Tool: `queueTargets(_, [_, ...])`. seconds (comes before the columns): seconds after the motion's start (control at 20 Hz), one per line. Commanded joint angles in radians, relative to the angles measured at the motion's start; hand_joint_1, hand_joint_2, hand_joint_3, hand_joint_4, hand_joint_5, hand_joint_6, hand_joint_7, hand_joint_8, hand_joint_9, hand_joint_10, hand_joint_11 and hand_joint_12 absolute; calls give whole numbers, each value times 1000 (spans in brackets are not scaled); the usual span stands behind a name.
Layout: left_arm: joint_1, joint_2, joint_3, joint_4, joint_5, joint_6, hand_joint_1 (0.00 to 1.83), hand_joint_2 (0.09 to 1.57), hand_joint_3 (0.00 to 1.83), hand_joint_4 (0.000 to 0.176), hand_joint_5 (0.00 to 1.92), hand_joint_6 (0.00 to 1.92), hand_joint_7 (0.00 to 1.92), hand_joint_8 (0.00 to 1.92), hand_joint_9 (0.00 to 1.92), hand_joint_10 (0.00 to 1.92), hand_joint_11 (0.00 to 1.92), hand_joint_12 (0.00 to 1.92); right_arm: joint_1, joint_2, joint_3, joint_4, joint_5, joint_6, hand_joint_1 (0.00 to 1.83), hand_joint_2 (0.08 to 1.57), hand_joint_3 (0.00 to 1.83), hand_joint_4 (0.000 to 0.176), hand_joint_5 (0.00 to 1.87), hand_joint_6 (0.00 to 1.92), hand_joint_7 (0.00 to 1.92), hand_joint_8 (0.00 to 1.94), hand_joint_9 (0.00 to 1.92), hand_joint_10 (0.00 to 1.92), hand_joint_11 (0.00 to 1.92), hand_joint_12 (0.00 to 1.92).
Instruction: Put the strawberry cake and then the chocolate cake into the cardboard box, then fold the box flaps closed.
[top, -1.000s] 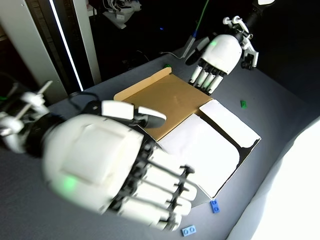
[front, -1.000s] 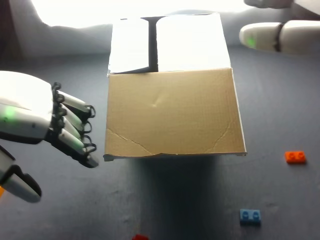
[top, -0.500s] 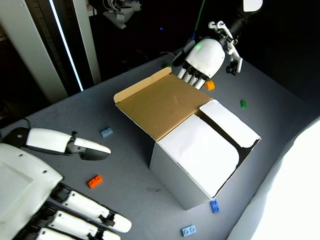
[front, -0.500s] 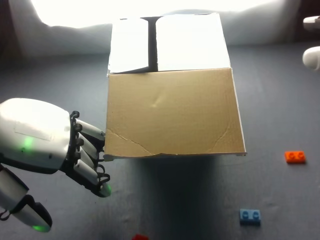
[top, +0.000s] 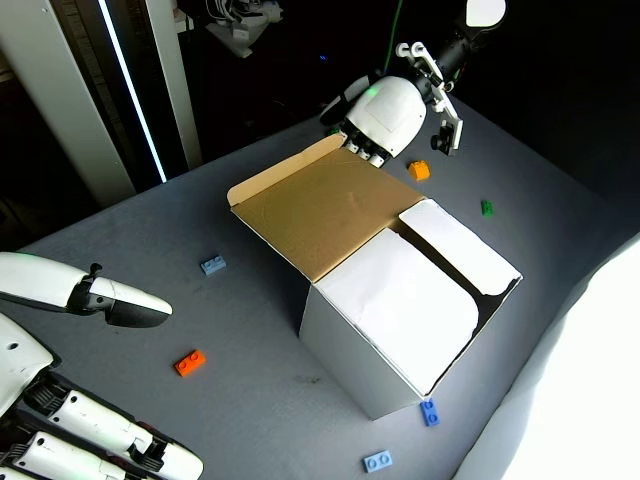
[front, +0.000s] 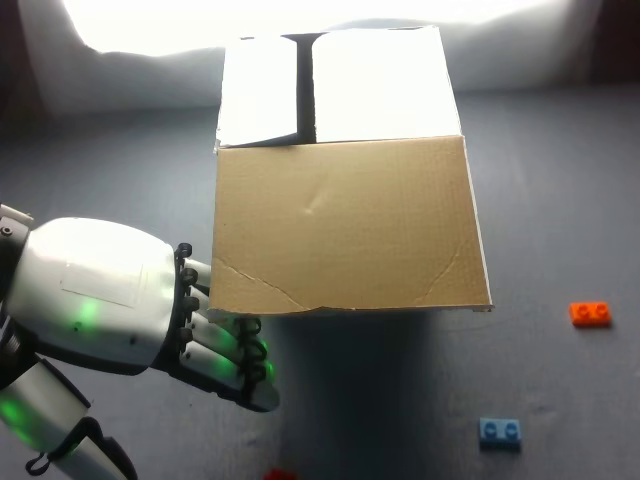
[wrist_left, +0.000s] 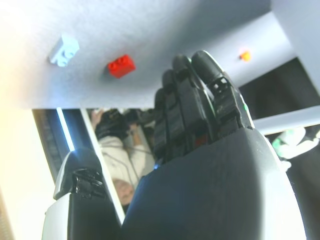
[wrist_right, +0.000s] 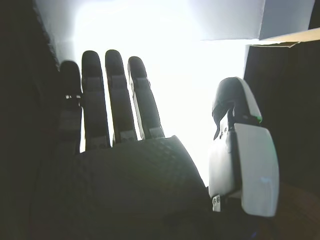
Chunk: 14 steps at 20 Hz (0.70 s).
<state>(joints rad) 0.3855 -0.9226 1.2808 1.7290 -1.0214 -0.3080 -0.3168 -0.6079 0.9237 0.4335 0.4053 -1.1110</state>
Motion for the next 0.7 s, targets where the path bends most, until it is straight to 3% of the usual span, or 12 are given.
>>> queueTargets(0.0, [-5,10,-2,-87,-26,0,189,1160,0,0,249,2,314,0,329,1,0,919,3,14,1,-2,110,2,0,1146,0,0,317,1,390,2,398,5,0,947])
queueTargets(0.25, [-51,15,30,-99,-51,-40,189,1156,0,0,235,5,303,1,307,0,0,835,6,16,-7,-4,111,0,0,1147,1,0,318,5,387,1,393,2,0,942])
queueTargets(0.65, [-267,13,121,-82,-113,-145,172,1158,0,11,235,1,272,0,279,0,0,832,16,17,-14,-6,97,4,0,1150,1,0,305,0,381,1,383,0,0,922])
